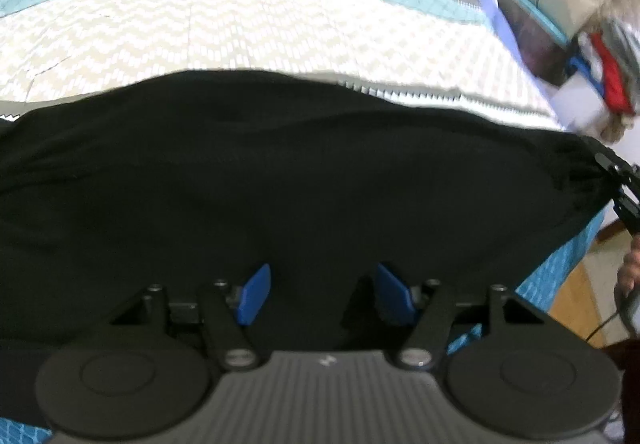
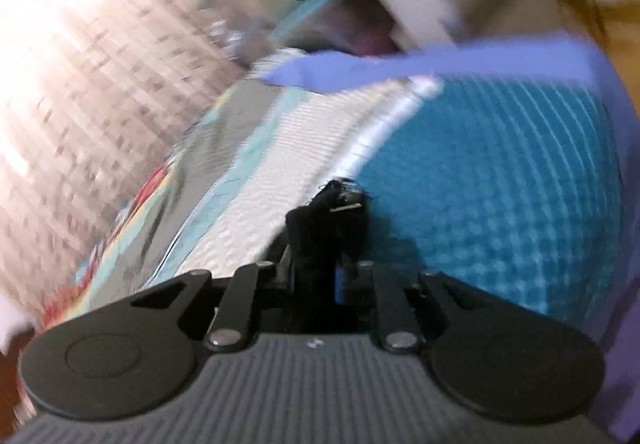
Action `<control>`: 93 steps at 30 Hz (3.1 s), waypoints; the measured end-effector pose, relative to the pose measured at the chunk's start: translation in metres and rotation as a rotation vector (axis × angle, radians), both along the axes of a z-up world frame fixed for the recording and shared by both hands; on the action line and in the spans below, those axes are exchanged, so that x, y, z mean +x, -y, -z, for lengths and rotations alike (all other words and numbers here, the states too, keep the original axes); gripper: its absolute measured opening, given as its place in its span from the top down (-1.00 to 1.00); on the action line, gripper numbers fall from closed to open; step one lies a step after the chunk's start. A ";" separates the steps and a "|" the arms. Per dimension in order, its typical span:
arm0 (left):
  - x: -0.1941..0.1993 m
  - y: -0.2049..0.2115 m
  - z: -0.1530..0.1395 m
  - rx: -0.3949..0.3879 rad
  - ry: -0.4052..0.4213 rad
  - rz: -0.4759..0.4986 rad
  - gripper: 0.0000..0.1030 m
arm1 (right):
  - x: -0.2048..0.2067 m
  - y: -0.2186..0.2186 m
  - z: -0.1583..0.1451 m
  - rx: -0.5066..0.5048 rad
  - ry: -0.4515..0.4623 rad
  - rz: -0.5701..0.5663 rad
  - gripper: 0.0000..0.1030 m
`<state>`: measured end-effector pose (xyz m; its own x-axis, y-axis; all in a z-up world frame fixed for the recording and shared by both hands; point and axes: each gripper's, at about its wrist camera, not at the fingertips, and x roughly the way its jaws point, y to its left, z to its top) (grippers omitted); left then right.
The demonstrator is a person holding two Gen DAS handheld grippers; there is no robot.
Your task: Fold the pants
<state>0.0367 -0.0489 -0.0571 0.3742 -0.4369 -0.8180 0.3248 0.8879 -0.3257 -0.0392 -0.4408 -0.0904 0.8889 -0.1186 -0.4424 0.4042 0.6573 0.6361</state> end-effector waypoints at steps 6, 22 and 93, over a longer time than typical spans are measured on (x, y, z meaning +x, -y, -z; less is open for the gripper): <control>-0.007 -0.024 -0.010 -0.042 0.024 -0.056 -0.16 | 0.022 -0.087 -0.040 -0.269 0.028 -0.320 0.63; -0.024 -0.095 -0.004 -0.107 0.007 -0.207 -0.21 | 0.051 -0.254 -0.005 -0.616 -0.139 -0.955 -0.28; 0.060 0.188 -0.075 -0.039 0.211 0.276 0.29 | -0.025 -0.069 0.014 -0.141 -0.114 -0.453 0.51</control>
